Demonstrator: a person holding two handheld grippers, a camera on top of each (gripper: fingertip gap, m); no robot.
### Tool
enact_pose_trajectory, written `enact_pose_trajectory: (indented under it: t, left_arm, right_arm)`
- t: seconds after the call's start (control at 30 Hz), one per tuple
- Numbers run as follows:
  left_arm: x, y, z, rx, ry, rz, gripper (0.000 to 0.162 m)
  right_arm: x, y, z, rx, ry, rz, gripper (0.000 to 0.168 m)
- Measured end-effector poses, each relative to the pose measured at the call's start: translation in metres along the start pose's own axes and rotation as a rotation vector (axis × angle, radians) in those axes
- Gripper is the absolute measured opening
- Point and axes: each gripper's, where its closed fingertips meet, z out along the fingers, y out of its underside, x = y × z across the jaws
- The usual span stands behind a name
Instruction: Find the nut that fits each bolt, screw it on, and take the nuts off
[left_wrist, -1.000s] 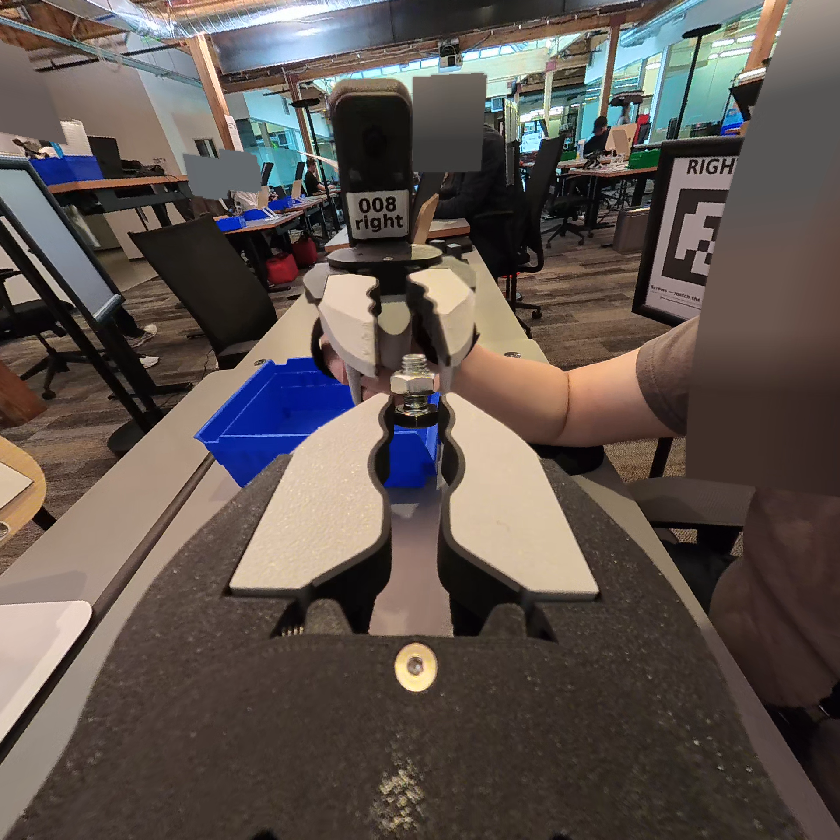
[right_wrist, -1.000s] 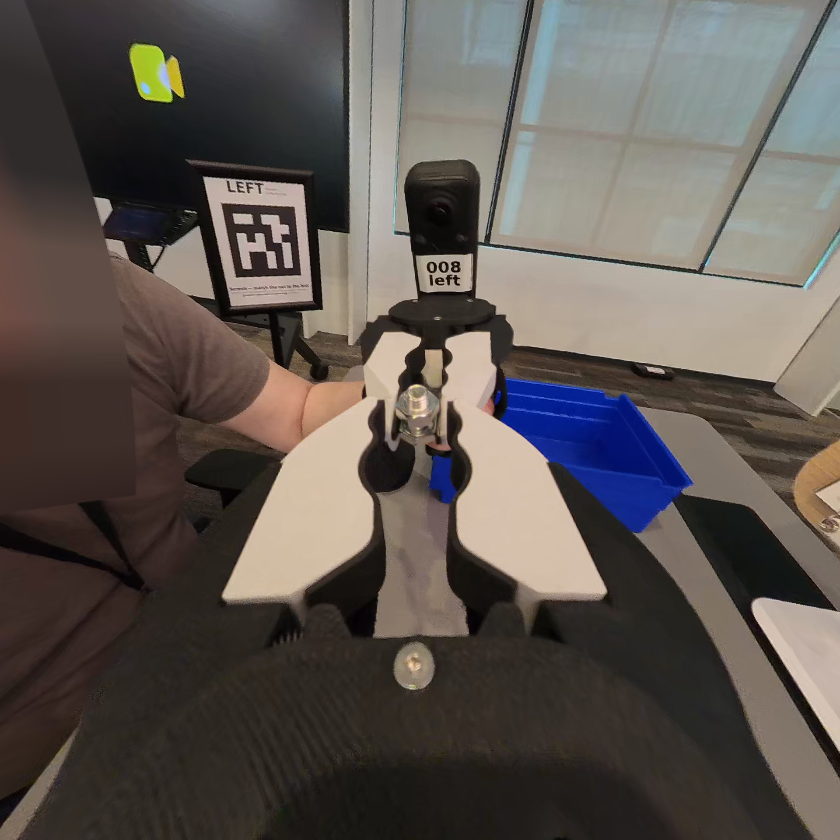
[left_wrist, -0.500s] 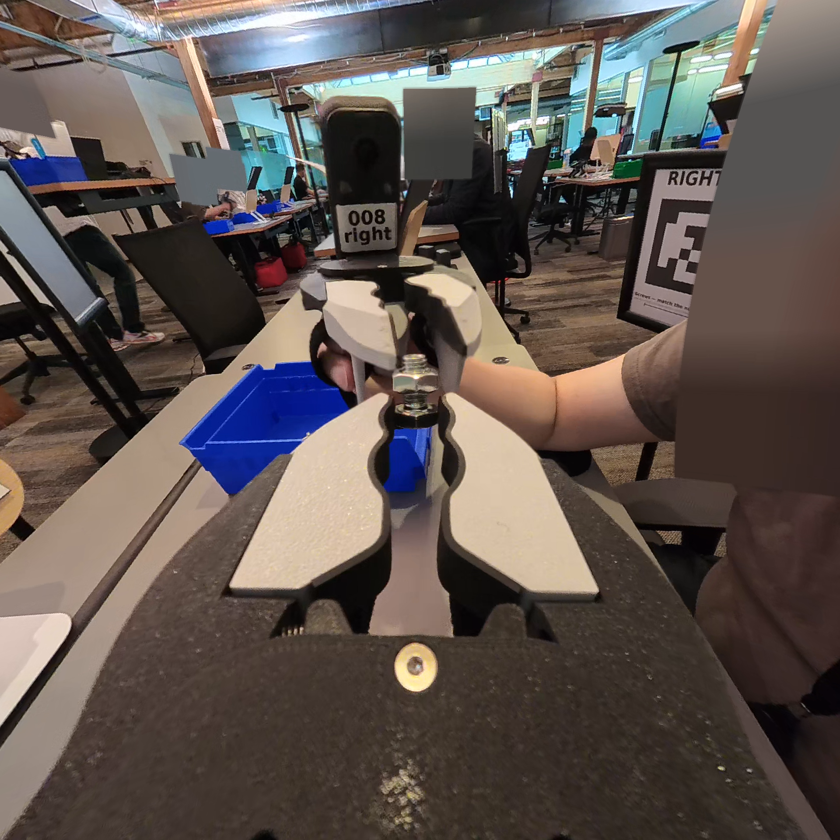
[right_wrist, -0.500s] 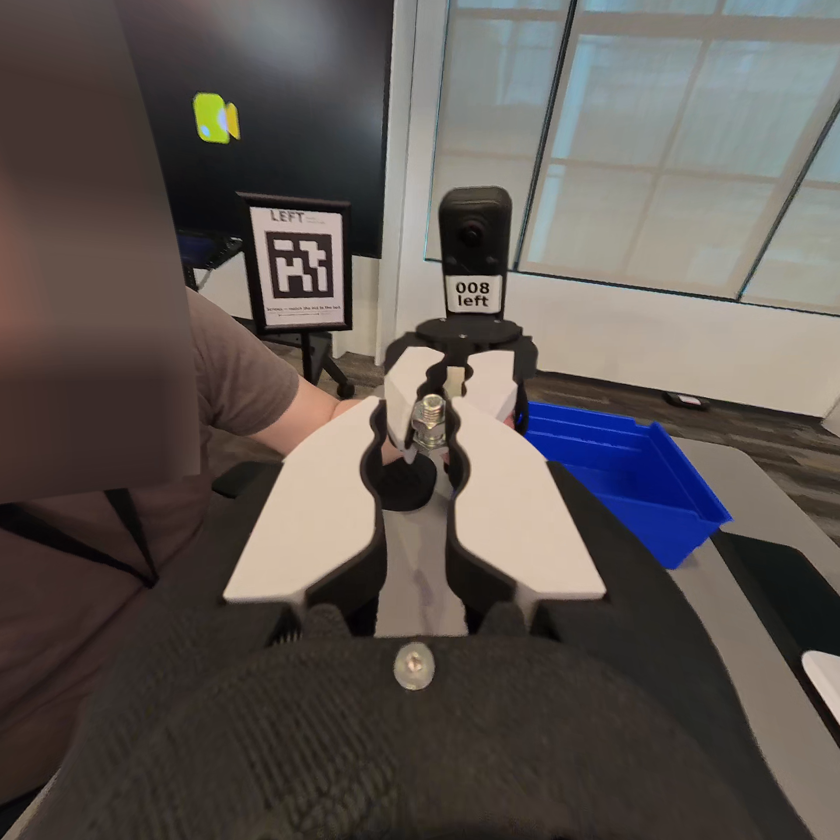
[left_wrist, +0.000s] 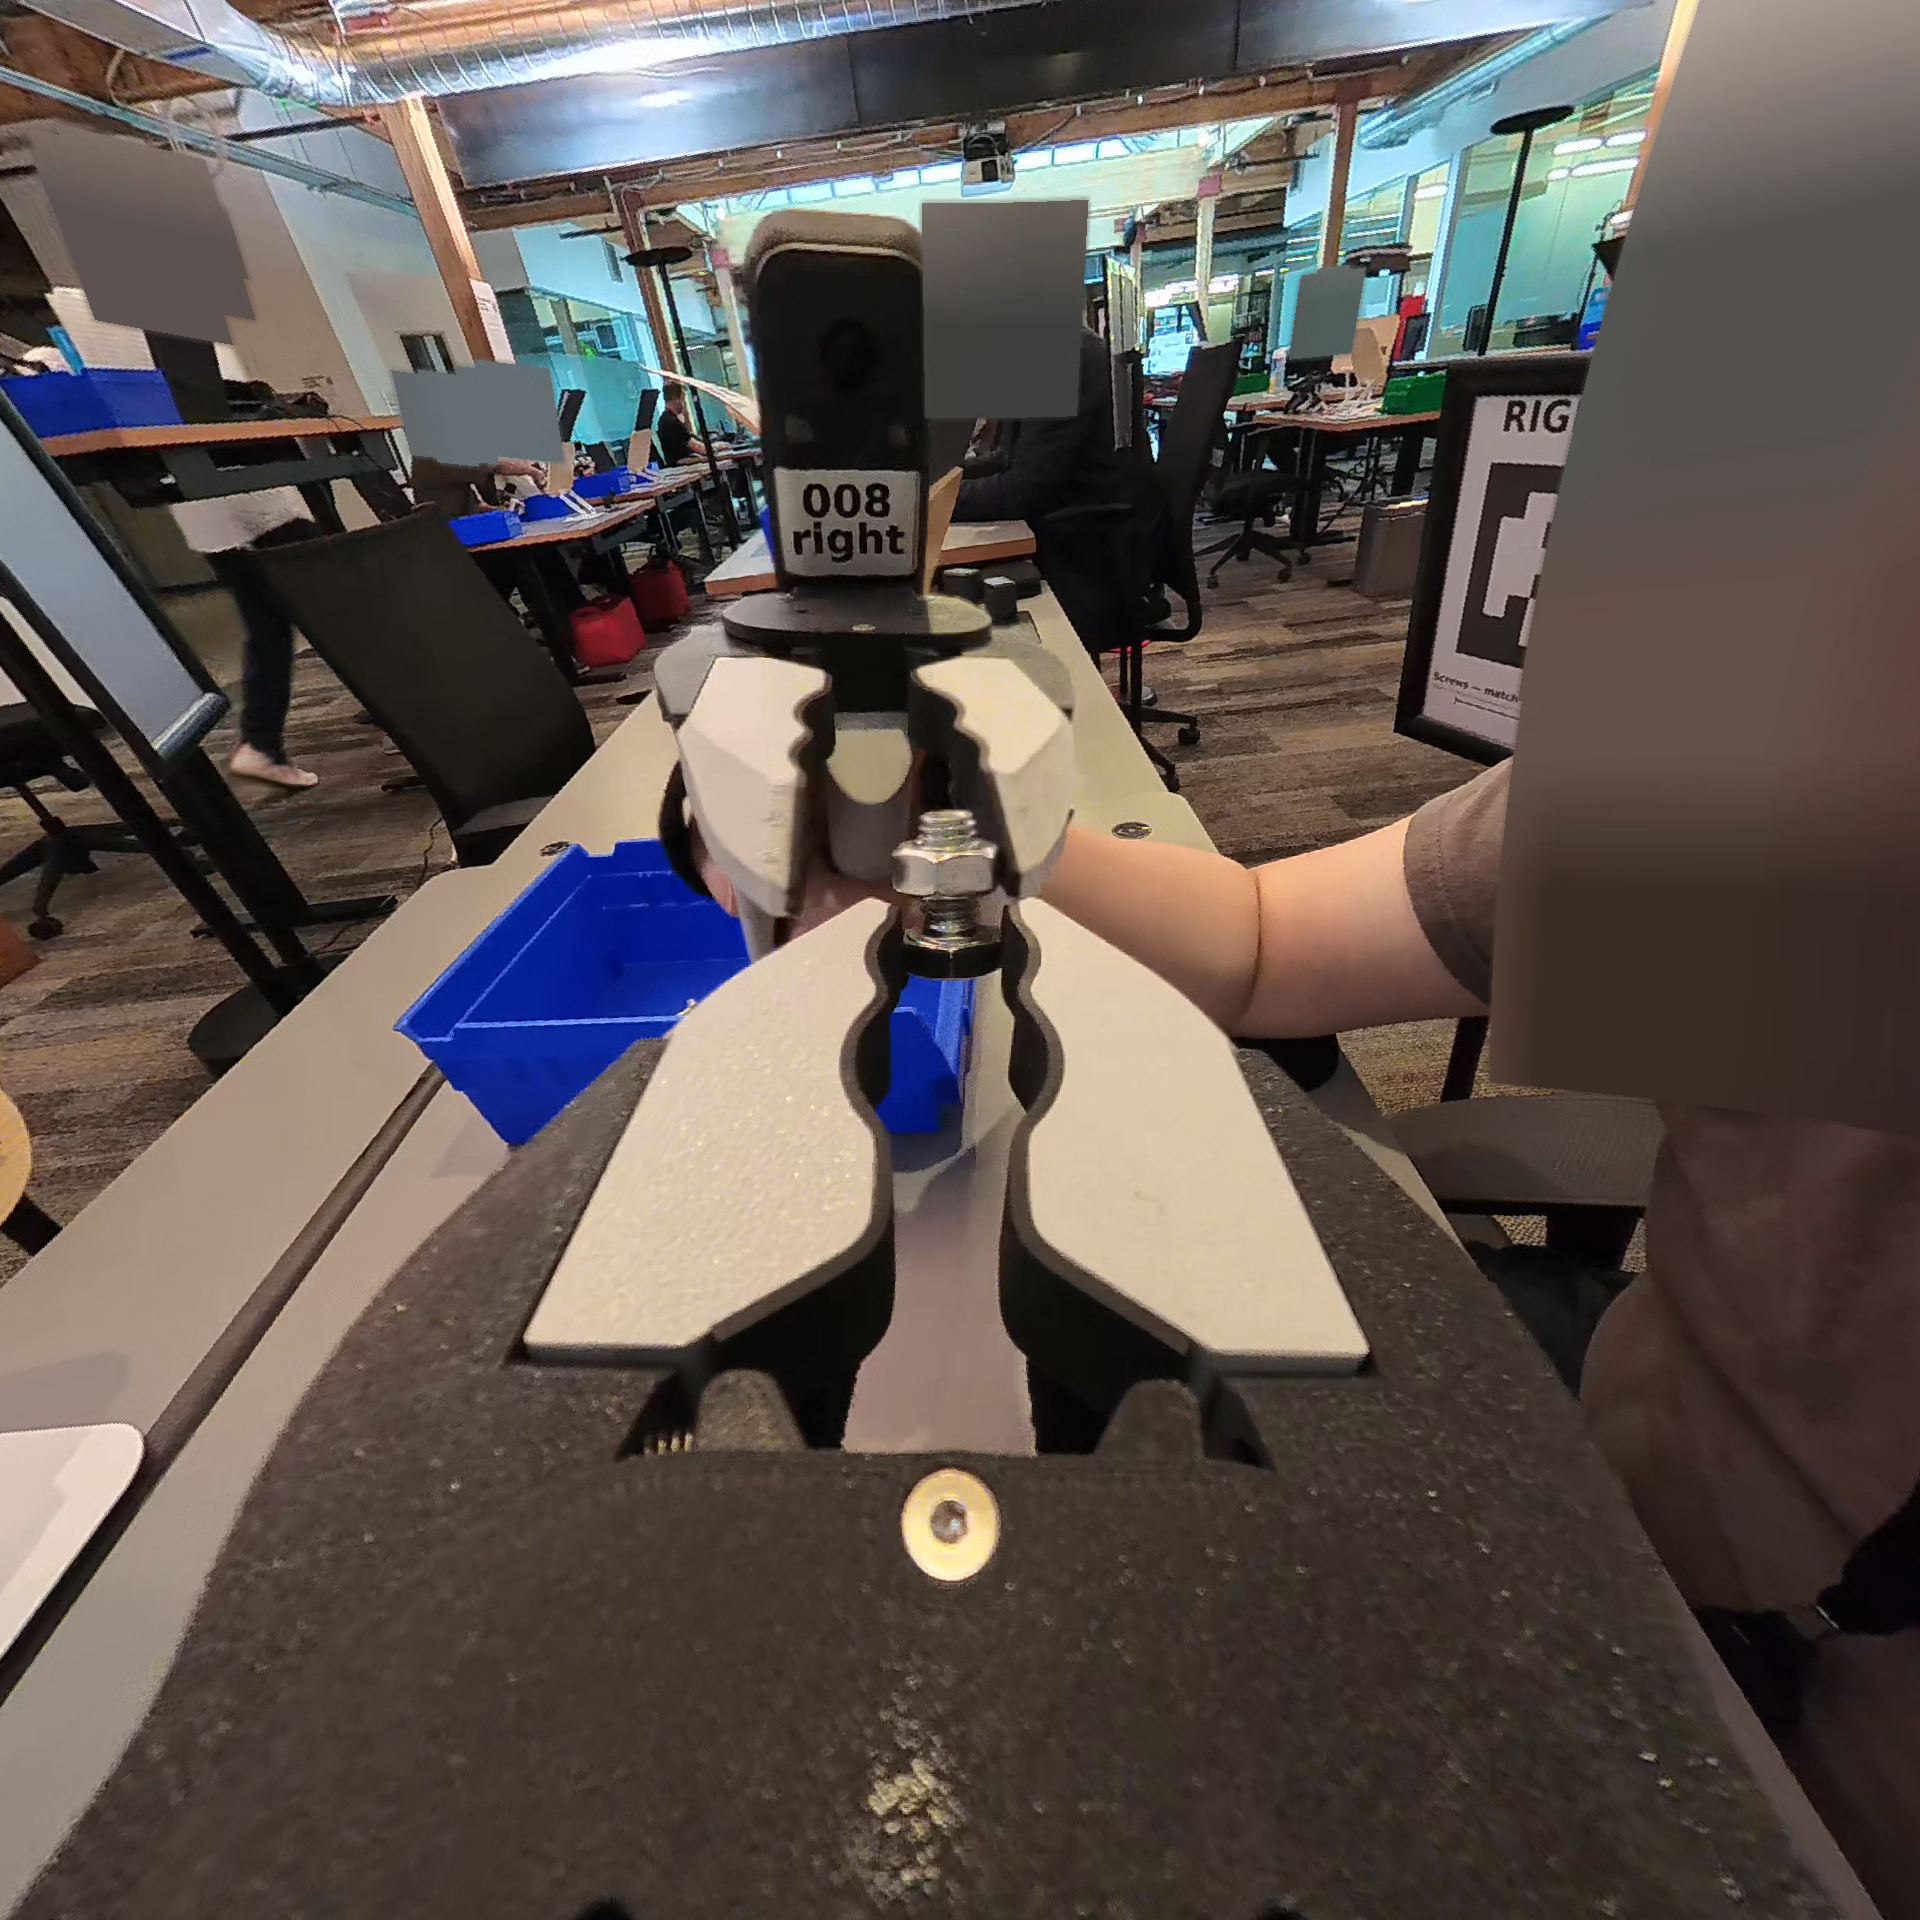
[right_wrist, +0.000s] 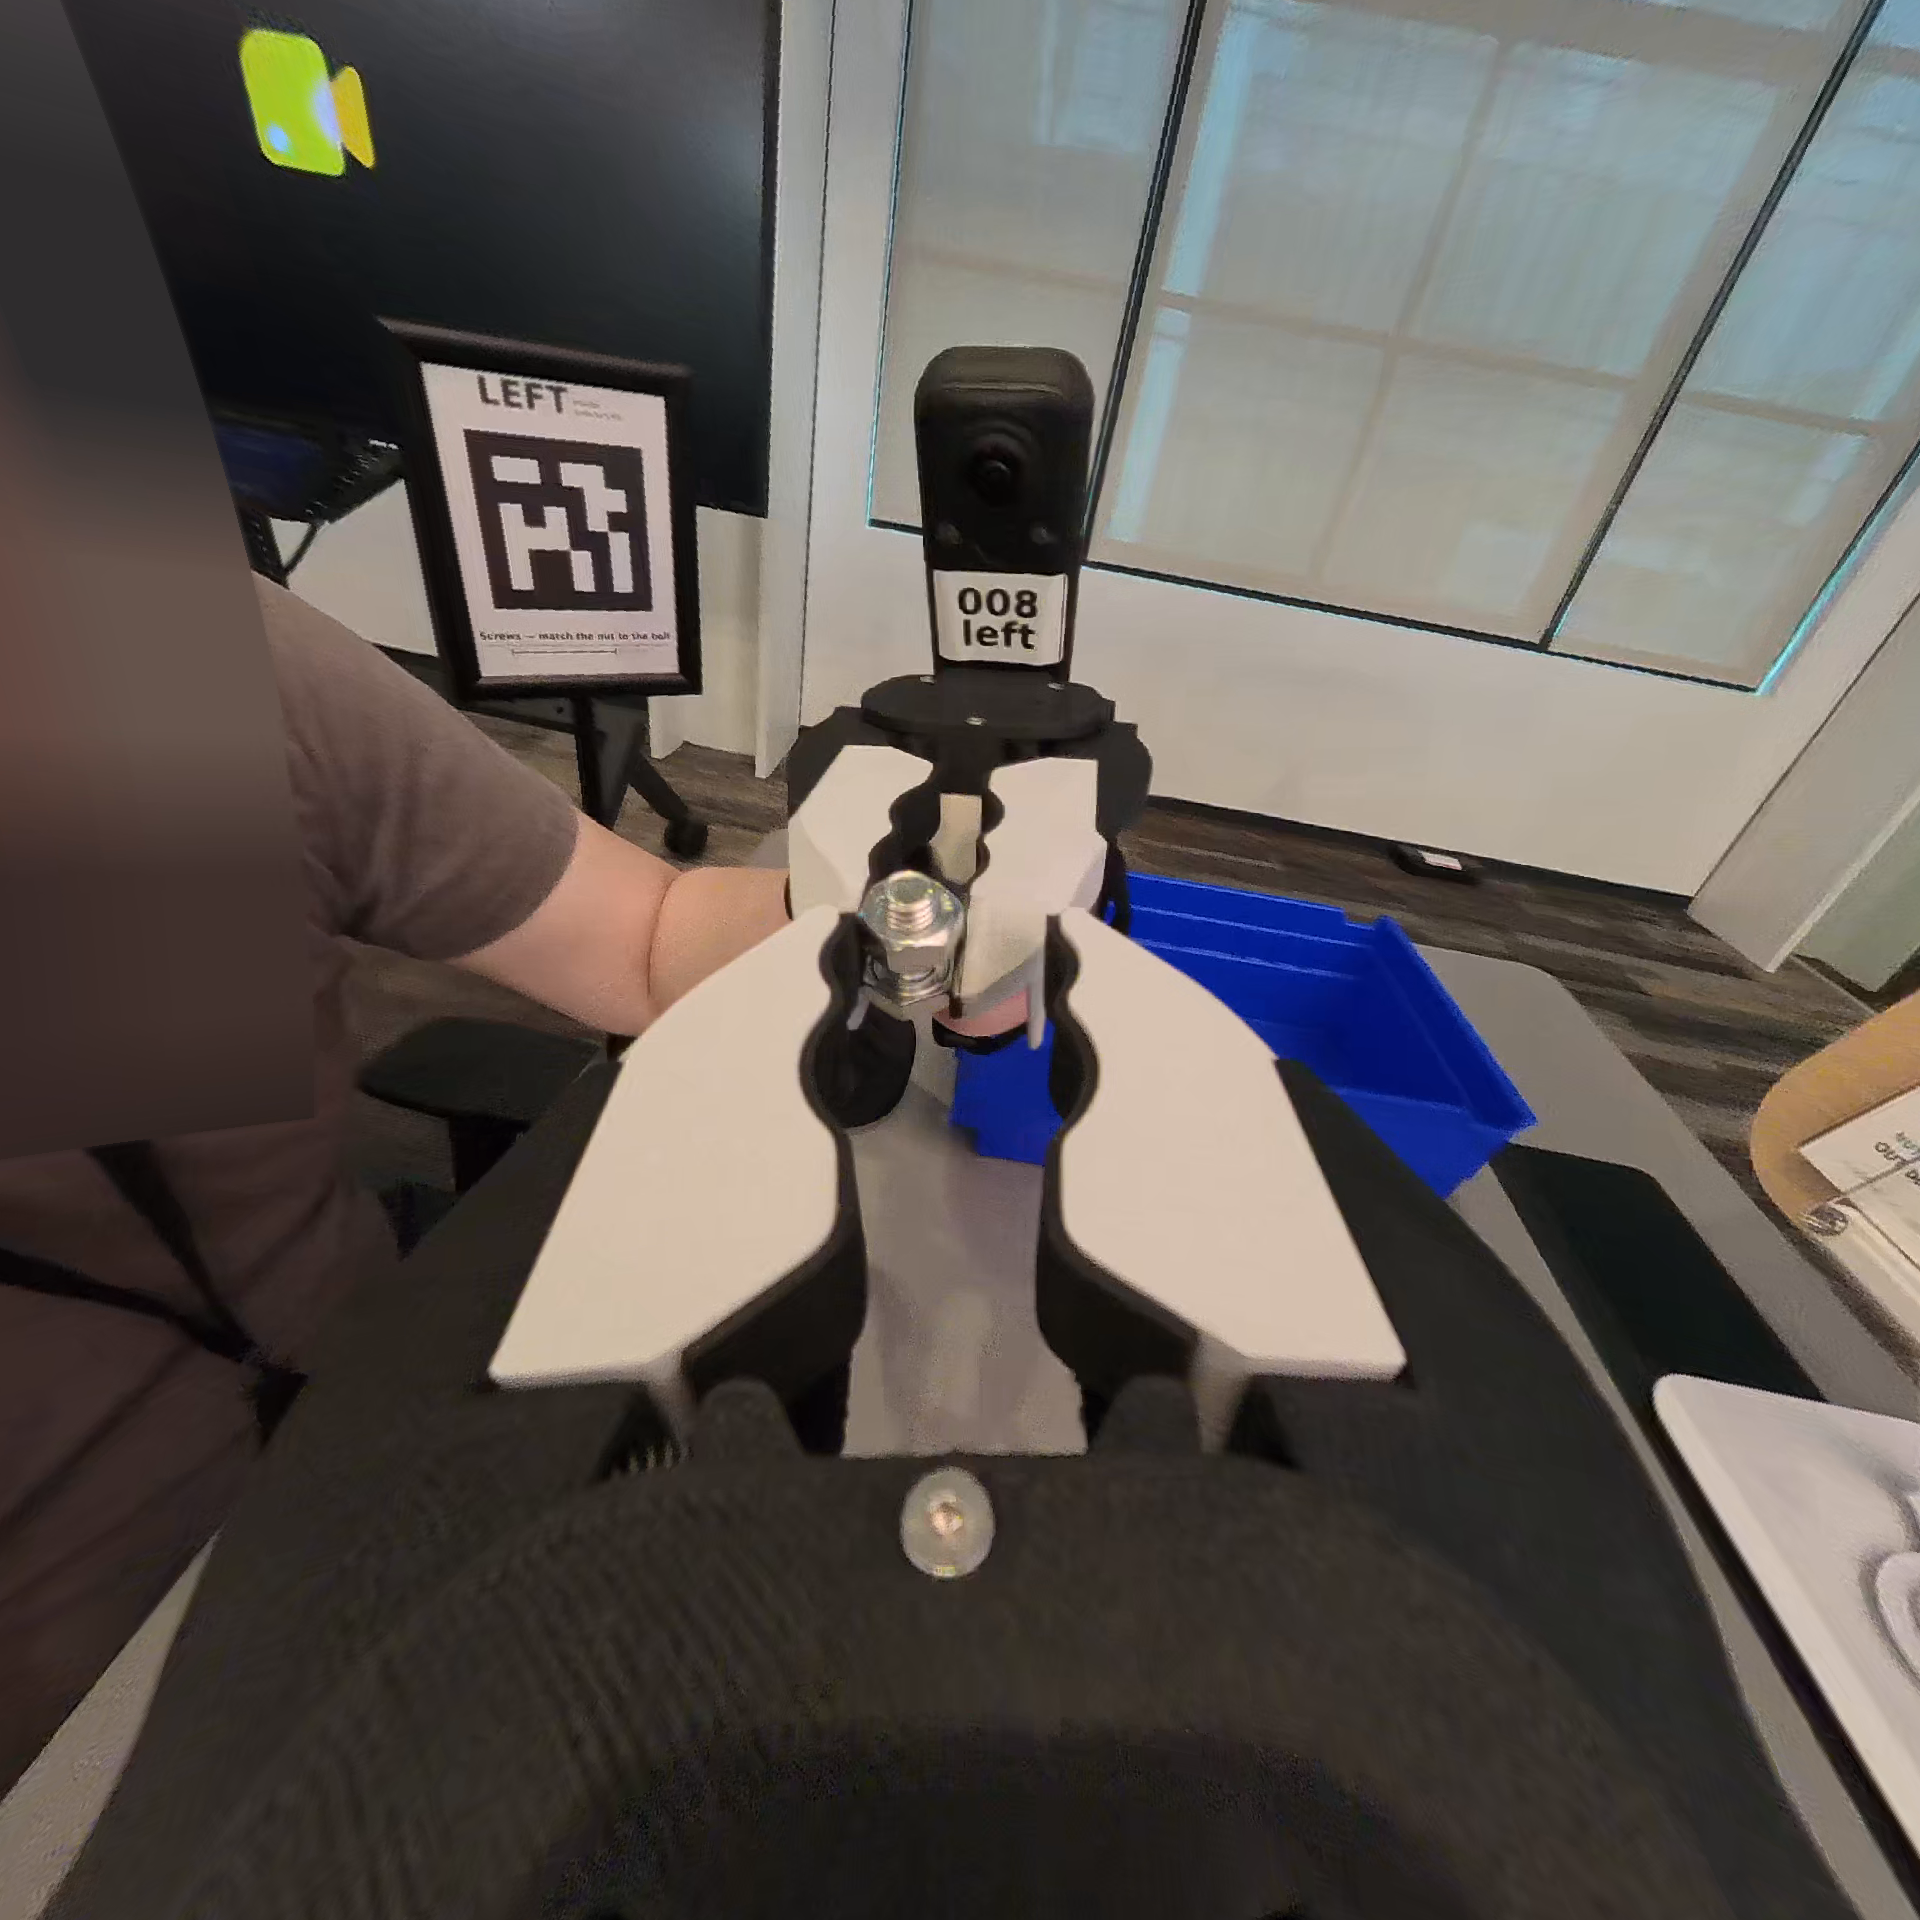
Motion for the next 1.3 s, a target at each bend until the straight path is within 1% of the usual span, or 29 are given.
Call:
enact_pose_trajectory:
  t: [0.17,0.23,0.4,0.6,0.7,0.8,0.87,0.97,1.1,1.23,1.27,1.3]
  left_arm:
    - [0.001,-0.004,-0.003,0.013,0.005,-0.005,0.018]
    - [-0.002,-0.002,-0.003,0.002,-0.015,0.008,0.017]
    - [0.001,0.001,0.001,-0.007,0.008,-0.005,0.018]
    - [0.001,-0.006,-0.005,0.023,0.005,-0.006,0.018]
    - [0.000,-0.004,-0.003,0.012,0.000,-0.001,0.018]
    - [0.002,-0.002,0.000,0.008,0.005,-0.002,0.018]
    - [0.000,-0.002,-0.001,0.007,-0.004,-0.003,0.018]
    - [0.002,-0.007,-0.004,0.038,0.020,-0.022,0.018]
    - [0.000,-0.005,-0.003,0.029,0.012,-0.020,0.018]
    - [0.004,-0.004,0.000,0.024,0.025,-0.015,0.018]
    - [0.005,-0.005,0.000,0.026,0.024,-0.013,0.018]
    - [0.005,-0.006,-0.002,0.033,0.029,-0.016,0.017]
  right_arm:
    - [0.011,-0.002,-0.014,0.035,0.001,0.058,0.031]
    - [0.003,-0.006,-0.012,0.052,-0.053,0.079,0.032]
    - [-0.002,-0.001,0.002,0.002,-0.011,0.008,0.033]
    - [0.009,-0.004,-0.012,0.037,0.001,0.066,0.031]
    - [-0.006,-0.012,-0.006,0.063,-0.050,0.051,0.032]
    - [0.000,-0.006,-0.001,0.028,0.009,0.017,0.034]
    - [0.002,-0.004,-0.005,0.028,-0.006,0.035,0.035]
    - [0.011,-0.005,-0.013,0.035,0.015,0.075,0.031]
    - [-0.007,-0.012,-0.006,0.049,-0.048,0.040,0.033]
    - [-0.003,-0.004,-0.002,0.008,-0.006,0.006,0.033]
    - [-0.001,-0.004,-0.005,0.018,-0.017,0.022,0.033]
    - [0.002,-0.004,-0.008,0.028,-0.018,0.048,0.029]
